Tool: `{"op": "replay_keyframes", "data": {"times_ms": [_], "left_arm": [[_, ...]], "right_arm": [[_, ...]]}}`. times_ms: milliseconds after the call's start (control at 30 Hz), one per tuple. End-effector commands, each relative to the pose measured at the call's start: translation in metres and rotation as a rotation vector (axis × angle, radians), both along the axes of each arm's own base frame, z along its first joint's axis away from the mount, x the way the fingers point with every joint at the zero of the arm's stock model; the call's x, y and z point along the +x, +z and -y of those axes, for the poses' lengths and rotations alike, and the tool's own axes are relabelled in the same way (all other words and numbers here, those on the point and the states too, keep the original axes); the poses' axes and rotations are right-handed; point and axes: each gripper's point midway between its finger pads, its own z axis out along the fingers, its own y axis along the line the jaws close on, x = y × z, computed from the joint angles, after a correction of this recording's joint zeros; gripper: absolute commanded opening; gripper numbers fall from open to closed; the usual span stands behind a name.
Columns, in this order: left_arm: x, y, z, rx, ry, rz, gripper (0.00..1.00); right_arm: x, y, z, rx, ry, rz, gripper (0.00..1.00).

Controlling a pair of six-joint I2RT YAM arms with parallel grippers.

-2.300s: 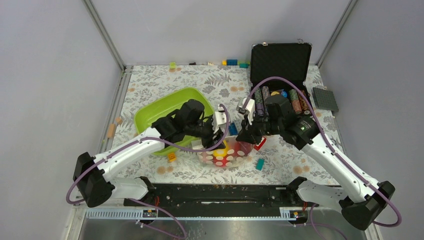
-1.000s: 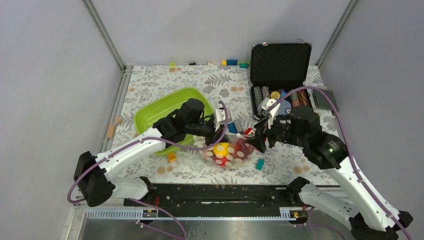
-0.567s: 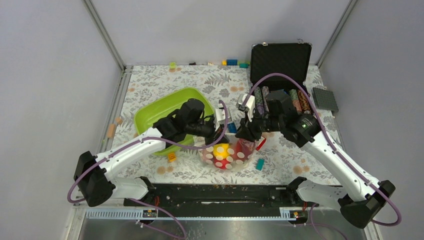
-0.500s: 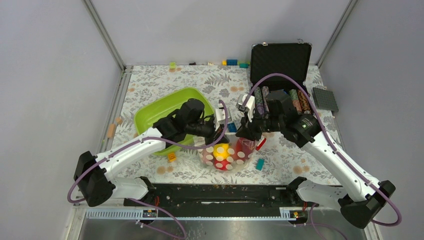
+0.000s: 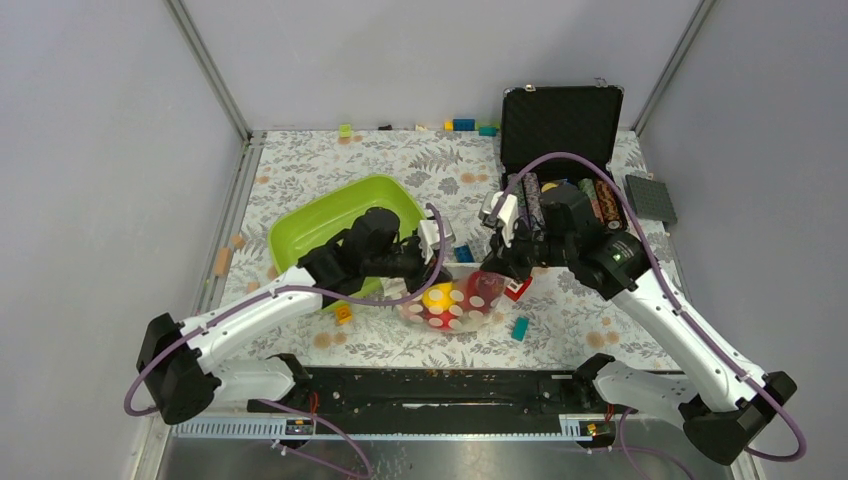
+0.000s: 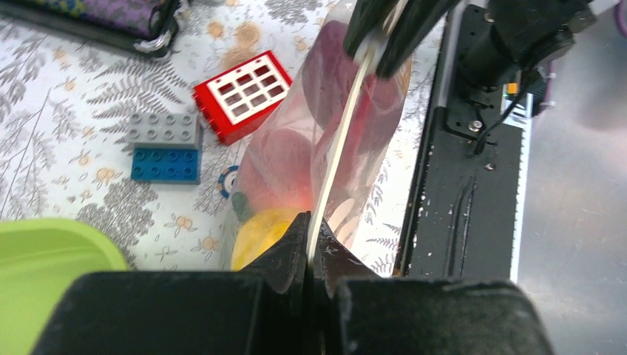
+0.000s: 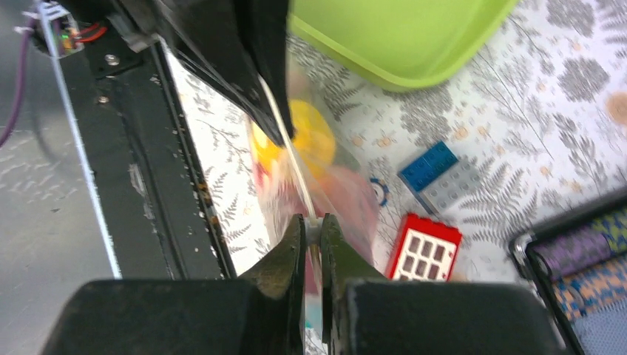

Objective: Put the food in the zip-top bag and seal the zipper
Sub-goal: Zip the zipper food storage bag at the center of the board, then place the zipper food storage bag at the center of the board.

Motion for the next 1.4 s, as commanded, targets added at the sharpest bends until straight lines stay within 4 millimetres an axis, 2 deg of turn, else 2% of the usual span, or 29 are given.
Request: {"op": "replay_keyframes", "data": {"times_ms": [0,167,333,500,633,833,1033,1067,1100,1167,1233,1267,1333,1367], "left_arm": [[0.02,-0.002,-0.025,0.005,0.166,0.029,0.0],[0.023,-0.012,-0.044,0.005,0.241,0.03,0.0],[0.027,-0.005,-0.053,-0.005,0.278,0.062,0.0],[0.024,0.001,-0.059,0.0,0.293,0.062,0.0],[0.022,0.005,-0.06,-0.021,0.29,0.068,0.0],[0.001,0.019,-0.039,-0.051,0.153,-0.038,0.0],[-0.023,0.021,-0.017,-0.067,0.012,-0.156,0.01],[-0.023,0.02,-0.016,-0.058,0.013,-0.166,0.09],[-0.02,0.017,-0.015,-0.044,0.028,-0.176,0.2],[-0.012,0.012,-0.014,-0.024,0.074,-0.188,0.31],[-0.005,0.014,-0.014,-0.022,0.114,-0.192,0.69],[-0.004,0.019,-0.013,-0.033,0.116,-0.185,0.95],[-0.003,0.031,-0.012,-0.063,0.116,-0.164,0.99],[-0.003,0.037,-0.012,-0.074,0.114,-0.151,0.99]], "right_arm": [[0.016,-0.014,0.045,-0.108,-0.159,0.033,0.0],[0.027,-0.016,0.068,-0.126,-0.209,0.037,0.0],[0.032,-0.027,0.087,-0.205,-0.252,0.014,0.0],[0.037,-0.027,0.097,-0.238,-0.283,0.036,0.0],[0.034,-0.015,0.094,-0.198,-0.264,0.064,0.0],[0.022,0.018,0.063,0.019,-0.192,0.081,0.0],[0.001,0.009,0.06,0.07,-0.134,0.09,0.02],[0.003,0.007,0.062,0.069,-0.147,0.109,0.04],[0.007,0.004,0.064,0.065,-0.17,0.125,0.06],[0.014,-0.002,0.068,0.056,-0.207,0.147,0.09],[0.017,-0.005,0.07,0.047,-0.224,0.147,0.19],[0.018,-0.005,0.07,0.045,-0.228,0.142,0.29],[0.02,-0.006,0.071,0.033,-0.232,0.137,0.46],[0.022,-0.006,0.072,0.028,-0.245,0.137,0.66]]}}
